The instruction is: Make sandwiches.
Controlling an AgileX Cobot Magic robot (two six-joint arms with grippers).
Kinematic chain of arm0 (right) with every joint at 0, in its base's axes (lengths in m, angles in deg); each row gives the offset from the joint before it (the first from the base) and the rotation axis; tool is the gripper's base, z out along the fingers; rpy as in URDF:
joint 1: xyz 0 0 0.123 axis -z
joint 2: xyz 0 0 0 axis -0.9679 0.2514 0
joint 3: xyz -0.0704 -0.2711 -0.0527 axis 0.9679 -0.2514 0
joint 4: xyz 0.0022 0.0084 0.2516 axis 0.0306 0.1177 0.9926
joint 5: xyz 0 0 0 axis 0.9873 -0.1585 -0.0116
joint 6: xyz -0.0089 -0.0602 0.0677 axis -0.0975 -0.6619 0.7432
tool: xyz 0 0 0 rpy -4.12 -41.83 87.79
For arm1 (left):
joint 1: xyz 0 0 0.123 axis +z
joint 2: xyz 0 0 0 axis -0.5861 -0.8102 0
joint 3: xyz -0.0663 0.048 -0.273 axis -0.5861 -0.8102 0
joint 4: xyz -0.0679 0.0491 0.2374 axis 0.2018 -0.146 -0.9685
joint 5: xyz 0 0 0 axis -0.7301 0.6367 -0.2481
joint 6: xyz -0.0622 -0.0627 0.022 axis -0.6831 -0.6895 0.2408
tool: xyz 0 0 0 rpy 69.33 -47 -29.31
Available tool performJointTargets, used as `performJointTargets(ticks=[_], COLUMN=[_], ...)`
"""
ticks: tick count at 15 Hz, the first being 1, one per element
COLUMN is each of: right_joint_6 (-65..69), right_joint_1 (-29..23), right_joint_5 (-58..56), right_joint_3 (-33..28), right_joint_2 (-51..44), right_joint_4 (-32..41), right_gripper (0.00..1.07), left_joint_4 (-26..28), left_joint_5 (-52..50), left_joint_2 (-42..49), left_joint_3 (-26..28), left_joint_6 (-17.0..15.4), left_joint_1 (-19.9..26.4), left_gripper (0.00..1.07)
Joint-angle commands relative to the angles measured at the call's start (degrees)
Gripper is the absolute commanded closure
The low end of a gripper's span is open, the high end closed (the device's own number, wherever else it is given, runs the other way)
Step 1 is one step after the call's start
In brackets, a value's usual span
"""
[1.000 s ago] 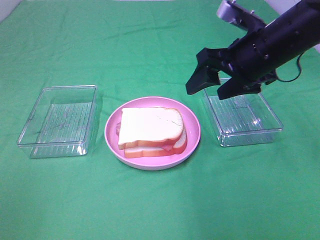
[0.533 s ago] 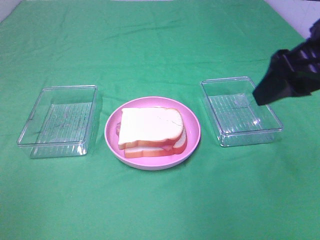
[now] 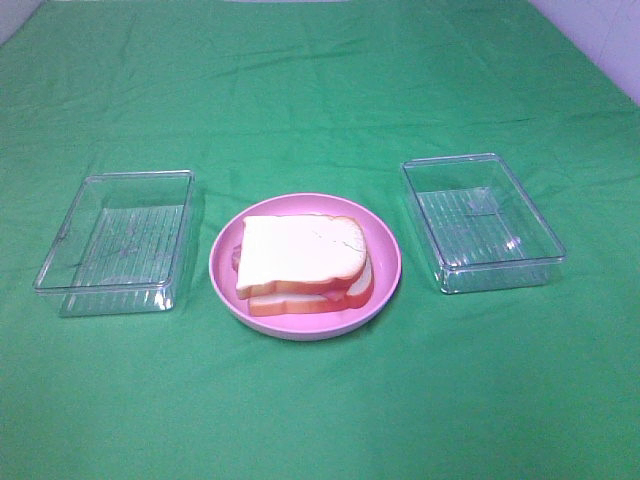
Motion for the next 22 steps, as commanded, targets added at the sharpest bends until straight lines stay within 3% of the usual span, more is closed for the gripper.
performJointTargets(ticks=[1, 5, 8, 18, 20, 22], right_joint_6=[0.52, 0.11, 0.11, 0.11, 0.11, 0.11], right_joint_1=[0.00, 0.00, 0.00, 0.00, 2.81, 9.40], right_joint_5=[1.43, 2.58, 2.58, 2.58, 2.58, 2.58], right_joint_3=[-3.44, -5.04, -5.04, -5.04, -5.04, -5.04], right_joint_2=[-8.25, -23.95, -30.14, -30.71, -31.00, -31.46], right_joint_4=[-0.74, 0.29, 0.23, 0.29, 0.63, 0.74], right_gripper=[0.31, 0.31, 0.31, 0.31, 0.31, 0.31], left_joint_4=[0.11, 0.06, 0.06, 0.11, 0.06, 0.06], left_joint_5=[-0.74, -0.74, -0.74, -0.74, -0.74, -0.74], left_joint_2=[1.38, 1.38, 1.38, 1.38, 1.43, 1.43], left_joint_3=[-0.11, -0.11, -0.11, -0.11, -0.11, -0.11], left_joint_6=[0.11, 0.00, 0.00, 0.00, 0.06, 0.06], left_joint_1=[0.00, 0.00, 0.00, 0.00, 3.55, 10.83], left_gripper=[0.26, 0.26, 0.26, 0.26, 0.26, 0.26])
